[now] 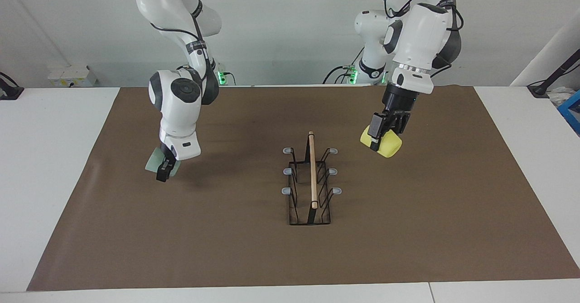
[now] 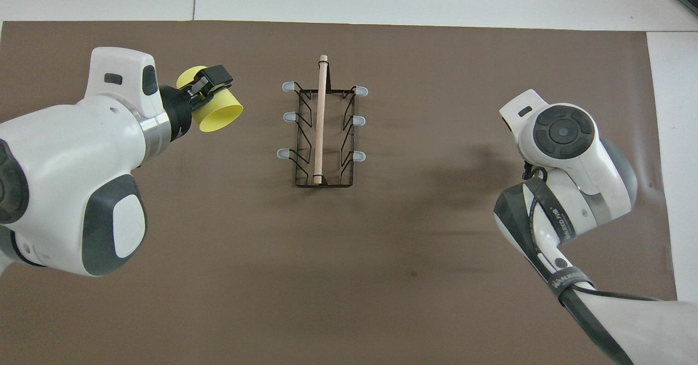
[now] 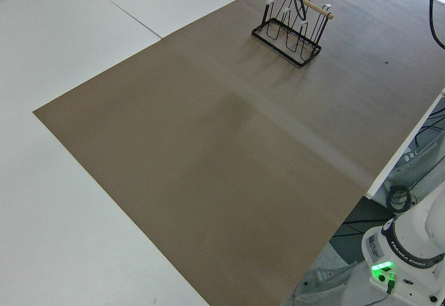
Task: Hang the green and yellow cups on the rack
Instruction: 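Carry the yellow cup with the left gripper while the right gripper carries the green cup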
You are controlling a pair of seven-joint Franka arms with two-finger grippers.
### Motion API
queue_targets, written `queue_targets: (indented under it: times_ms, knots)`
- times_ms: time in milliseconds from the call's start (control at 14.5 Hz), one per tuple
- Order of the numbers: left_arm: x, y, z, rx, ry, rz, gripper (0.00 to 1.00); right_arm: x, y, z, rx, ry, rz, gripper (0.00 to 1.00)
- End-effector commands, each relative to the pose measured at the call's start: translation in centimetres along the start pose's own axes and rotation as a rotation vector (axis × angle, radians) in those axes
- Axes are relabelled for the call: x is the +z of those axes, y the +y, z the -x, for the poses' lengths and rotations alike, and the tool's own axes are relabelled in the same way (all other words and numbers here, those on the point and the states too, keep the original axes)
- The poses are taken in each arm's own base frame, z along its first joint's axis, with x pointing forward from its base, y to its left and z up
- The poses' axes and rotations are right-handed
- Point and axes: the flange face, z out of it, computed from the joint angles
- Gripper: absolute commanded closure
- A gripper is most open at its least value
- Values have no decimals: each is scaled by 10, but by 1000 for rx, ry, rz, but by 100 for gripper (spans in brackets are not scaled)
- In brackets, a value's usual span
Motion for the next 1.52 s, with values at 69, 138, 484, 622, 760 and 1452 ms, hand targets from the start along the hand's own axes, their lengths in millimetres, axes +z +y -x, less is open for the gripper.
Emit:
queue_targets:
  times_ms: [69, 138, 484, 622, 760, 1452]
  knots:
    - [3, -16, 25, 26, 103, 83, 100, -26, -1, -2, 109, 187, -54, 92]
    - [8, -21, 27, 23, 120, 97, 100, -34, 1, -2, 131, 248, -56, 92]
    - [31, -46, 59, 46, 236, 224, 100, -74, 3, 5, 269, 518, -128, 92]
    - [36, -48, 76, 67, 233, 239, 100, -92, 5, 13, 321, 611, -136, 91]
    - [36, -52, 91, 86, 256, 276, 100, -100, 6, 17, 369, 768, -176, 91]
    - [71, -60, 118, 129, 223, 281, 100, -116, -23, -8, 642, 1356, -101, 91]
